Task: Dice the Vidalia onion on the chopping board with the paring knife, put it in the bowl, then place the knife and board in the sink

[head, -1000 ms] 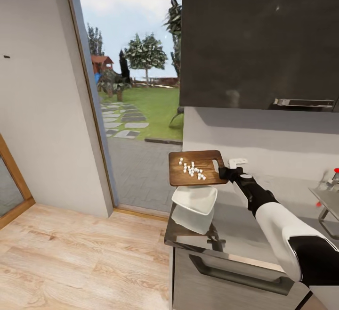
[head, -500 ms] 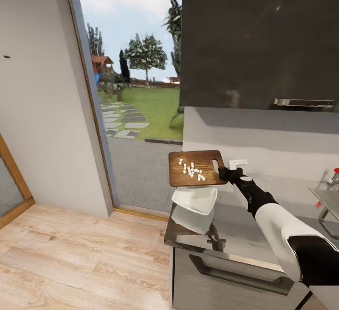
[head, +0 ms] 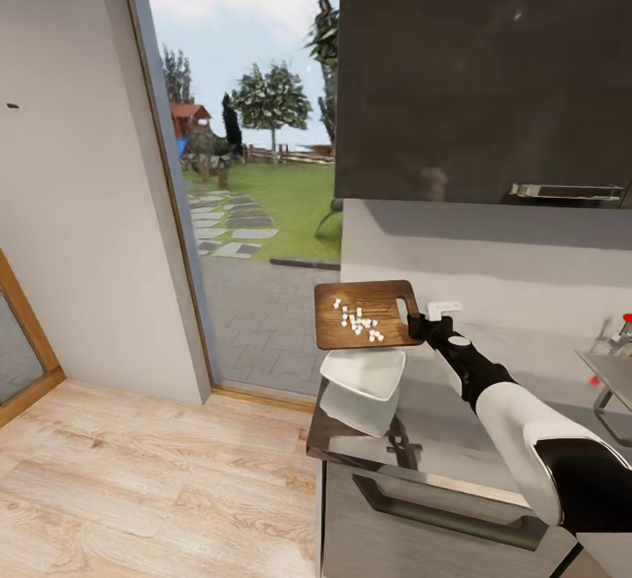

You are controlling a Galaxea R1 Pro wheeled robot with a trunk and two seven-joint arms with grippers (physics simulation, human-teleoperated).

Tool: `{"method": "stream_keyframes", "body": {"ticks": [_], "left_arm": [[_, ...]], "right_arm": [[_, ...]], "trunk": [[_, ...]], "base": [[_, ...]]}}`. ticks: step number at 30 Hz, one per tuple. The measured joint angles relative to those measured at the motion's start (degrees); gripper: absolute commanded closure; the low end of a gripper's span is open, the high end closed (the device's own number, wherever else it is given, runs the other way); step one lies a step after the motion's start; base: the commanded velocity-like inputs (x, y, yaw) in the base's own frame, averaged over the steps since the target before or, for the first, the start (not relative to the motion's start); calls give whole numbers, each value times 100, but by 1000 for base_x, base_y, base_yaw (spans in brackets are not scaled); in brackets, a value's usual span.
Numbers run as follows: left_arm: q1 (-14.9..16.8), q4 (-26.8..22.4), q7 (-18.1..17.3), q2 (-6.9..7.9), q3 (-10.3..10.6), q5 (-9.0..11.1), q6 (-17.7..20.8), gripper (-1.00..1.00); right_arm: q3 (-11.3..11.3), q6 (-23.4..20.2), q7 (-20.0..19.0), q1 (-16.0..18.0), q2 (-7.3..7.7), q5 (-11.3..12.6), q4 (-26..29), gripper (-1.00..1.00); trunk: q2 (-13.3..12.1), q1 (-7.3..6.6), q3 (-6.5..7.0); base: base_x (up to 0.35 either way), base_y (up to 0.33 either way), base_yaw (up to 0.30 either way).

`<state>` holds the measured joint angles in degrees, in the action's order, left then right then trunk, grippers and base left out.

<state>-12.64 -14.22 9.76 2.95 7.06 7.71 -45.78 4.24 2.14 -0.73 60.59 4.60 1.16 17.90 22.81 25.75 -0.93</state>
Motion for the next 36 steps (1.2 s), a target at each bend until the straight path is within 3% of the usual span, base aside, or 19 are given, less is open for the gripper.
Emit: {"method": "stream_keyframes", "body": {"ticks": [11,19,36], "left_arm": [[0,0,0,0,0,0,2,-100],[0,0,1,0,0,-4,-1,-100],[0,60,2,0,0,-8,0,-100]], "right_arm": [[-2,20,-2,0,7,-5,-10,100],[-4,458,0,0,1,-5,-212,100],[-2,488,0,0,1,-5,-231,100]], "trunk": [[0,0,0],[0,0,0],[0,0,0]], "base": [[0,0,0],[7,1,0],[55,48,0]]}}
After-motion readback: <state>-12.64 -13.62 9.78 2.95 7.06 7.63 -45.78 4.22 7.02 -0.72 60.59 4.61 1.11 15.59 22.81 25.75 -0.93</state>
